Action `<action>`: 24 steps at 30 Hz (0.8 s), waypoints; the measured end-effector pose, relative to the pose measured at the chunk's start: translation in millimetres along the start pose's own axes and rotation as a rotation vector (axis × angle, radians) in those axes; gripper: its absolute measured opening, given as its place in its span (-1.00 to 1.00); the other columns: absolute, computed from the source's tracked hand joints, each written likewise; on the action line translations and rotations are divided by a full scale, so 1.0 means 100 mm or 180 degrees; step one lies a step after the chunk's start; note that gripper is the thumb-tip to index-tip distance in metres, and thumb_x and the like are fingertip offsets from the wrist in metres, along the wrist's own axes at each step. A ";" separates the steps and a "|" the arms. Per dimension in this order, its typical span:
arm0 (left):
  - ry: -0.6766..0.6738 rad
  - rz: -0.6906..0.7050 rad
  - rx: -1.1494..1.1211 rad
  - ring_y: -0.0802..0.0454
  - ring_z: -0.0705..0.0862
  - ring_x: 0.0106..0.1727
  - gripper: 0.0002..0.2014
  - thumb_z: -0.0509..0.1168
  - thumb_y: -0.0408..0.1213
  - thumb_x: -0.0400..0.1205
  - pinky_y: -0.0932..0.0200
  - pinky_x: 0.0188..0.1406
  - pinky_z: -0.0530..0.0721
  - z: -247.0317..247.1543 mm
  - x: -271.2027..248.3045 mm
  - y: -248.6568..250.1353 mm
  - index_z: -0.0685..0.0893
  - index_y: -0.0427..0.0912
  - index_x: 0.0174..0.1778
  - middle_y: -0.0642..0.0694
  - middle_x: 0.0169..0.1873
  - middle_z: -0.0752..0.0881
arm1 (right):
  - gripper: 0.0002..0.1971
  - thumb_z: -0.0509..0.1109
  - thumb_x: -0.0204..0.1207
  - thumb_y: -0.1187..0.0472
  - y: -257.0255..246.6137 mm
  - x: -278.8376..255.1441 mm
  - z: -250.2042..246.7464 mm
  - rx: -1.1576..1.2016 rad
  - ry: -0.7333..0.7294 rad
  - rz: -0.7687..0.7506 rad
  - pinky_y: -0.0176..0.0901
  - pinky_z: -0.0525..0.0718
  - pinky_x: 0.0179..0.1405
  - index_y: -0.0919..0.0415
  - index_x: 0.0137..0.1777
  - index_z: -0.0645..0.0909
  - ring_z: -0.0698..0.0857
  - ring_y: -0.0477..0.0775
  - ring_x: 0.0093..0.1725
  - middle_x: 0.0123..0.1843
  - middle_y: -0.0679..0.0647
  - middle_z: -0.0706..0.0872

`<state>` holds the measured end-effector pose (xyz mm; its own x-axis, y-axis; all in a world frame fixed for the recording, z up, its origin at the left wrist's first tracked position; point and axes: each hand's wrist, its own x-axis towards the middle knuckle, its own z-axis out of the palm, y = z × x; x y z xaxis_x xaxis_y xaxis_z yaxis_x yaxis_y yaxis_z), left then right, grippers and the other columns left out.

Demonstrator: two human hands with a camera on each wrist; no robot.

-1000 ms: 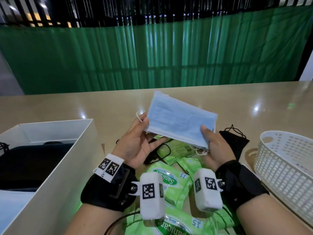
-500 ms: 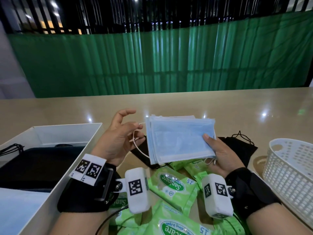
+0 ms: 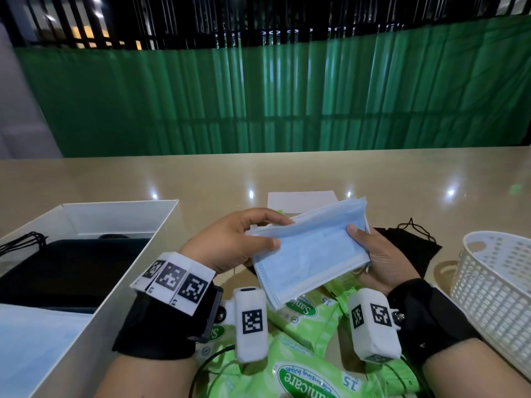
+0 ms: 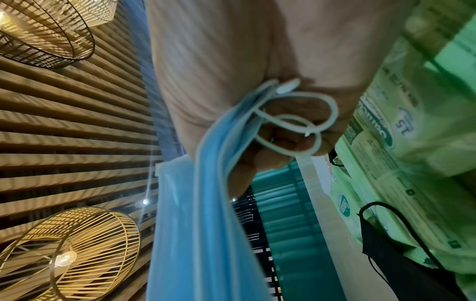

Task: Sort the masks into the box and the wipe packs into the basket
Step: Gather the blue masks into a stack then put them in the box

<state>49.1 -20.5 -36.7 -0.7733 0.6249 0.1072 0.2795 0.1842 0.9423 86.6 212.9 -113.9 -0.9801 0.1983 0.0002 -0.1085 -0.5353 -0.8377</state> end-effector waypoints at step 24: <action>0.1117 -0.0050 -0.0602 0.16 0.58 -0.30 -0.92 0.33 -0.27 0.60 0.24 -0.31 0.50 -0.11 0.11 -0.06 0.60 0.01 -0.09 0.02 -0.25 0.63 | 0.07 0.82 -0.31 0.16 -0.04 0.06 -0.08 0.0801 0.0089 -0.0073 -0.02 0.78 -0.17 0.31 0.35 0.55 0.79 0.19 0.09 0.19 0.27 0.75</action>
<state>32.7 -22.4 -37.5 -0.9333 0.3198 0.1632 0.1816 0.0284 0.9830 82.2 222.9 -115.5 -0.9724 0.2334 -0.0005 -0.1719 -0.7174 -0.6752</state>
